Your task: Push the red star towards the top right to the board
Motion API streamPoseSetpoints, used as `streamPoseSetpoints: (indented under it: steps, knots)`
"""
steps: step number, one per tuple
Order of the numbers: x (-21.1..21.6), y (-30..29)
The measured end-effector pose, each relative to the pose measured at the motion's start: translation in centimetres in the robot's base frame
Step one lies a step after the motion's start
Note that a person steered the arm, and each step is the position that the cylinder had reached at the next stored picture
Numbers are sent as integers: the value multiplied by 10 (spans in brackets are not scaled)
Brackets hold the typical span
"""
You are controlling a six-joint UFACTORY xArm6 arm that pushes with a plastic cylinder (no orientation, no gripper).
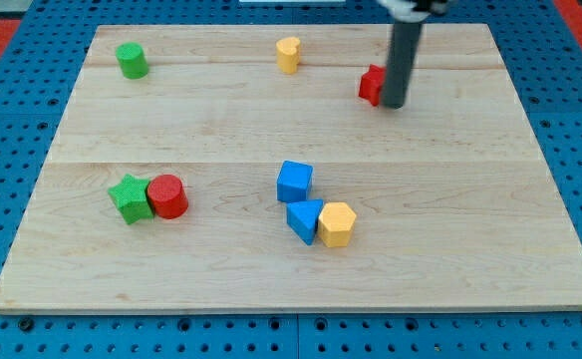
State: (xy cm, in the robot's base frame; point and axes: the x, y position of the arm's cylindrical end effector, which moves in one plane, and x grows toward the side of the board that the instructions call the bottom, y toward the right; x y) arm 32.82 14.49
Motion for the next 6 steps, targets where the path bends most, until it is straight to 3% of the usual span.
streamPoseSetpoints:
  steps: [1,2,3,4,6]
  knots:
    - [-53,-36]
    - [-18,-37]
    - [-12,-97]
    - [-48,-137]
    - [-53,-50]
